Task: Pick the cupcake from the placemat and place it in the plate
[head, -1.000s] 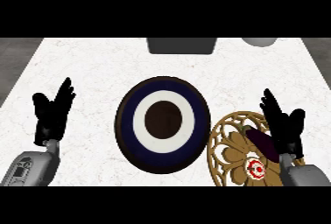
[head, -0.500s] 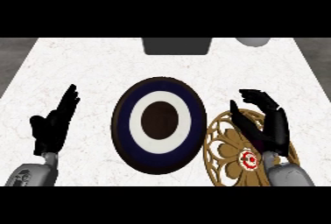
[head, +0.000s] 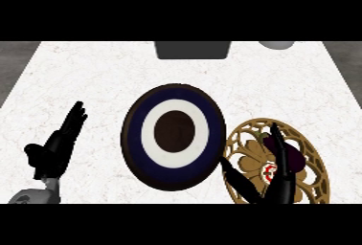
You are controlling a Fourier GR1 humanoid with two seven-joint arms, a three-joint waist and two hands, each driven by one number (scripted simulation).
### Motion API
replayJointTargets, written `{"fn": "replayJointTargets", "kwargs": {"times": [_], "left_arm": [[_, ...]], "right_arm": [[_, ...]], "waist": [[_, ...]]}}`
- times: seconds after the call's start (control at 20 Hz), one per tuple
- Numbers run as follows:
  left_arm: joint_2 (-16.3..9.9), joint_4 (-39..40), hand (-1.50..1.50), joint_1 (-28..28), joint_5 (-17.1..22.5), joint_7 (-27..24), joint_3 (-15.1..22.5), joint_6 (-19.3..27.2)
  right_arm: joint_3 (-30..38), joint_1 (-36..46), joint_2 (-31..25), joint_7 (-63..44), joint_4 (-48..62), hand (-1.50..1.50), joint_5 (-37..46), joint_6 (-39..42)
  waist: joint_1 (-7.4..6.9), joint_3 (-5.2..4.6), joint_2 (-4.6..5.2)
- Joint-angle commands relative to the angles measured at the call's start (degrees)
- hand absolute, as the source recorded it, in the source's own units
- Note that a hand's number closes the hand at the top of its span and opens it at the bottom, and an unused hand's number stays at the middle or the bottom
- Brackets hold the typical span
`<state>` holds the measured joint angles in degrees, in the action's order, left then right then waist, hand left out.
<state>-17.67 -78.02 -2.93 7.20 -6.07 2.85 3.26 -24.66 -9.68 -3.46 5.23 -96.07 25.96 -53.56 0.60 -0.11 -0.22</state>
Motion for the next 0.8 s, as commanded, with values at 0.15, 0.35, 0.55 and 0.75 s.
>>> {"fn": "replayJointTargets", "kwargs": {"times": [0.15, 0.35, 0.55, 0.75], "left_arm": [[0.4, -2.2, 0.00, 0.5, 0.9, 1.4, -1.2, -0.6], [0.6, 1.4, 0.00, 0.1, -0.4, -2.0, -0.9, -1.1], [-1.3, -0.5, 0.00, 0.8, 0.3, -1.4, -1.6, -2.8], [1.0, 1.6, 0.00, -1.7, -0.5, -0.3, -0.9, -1.4]], "right_arm": [[-4.5, -18.6, -0.8, -7.7, -13.2, -1.50, 17.8, -4.1], [-1.3, -23.9, -1.7, -19.4, -16.0, -1.50, 27.2, 6.9], [0.1, -27.2, -3.8, -28.5, -18.5, -1.50, 32.7, 18.7], [-3.1, -29.0, -2.5, -38.0, -25.5, -1.50, 38.7, 29.3]], "waist": [[0.13, 0.01, 0.03], [0.29, -0.18, 0.34], [-0.60, -0.17, 0.46], [-0.25, -0.04, 0.41]]}}
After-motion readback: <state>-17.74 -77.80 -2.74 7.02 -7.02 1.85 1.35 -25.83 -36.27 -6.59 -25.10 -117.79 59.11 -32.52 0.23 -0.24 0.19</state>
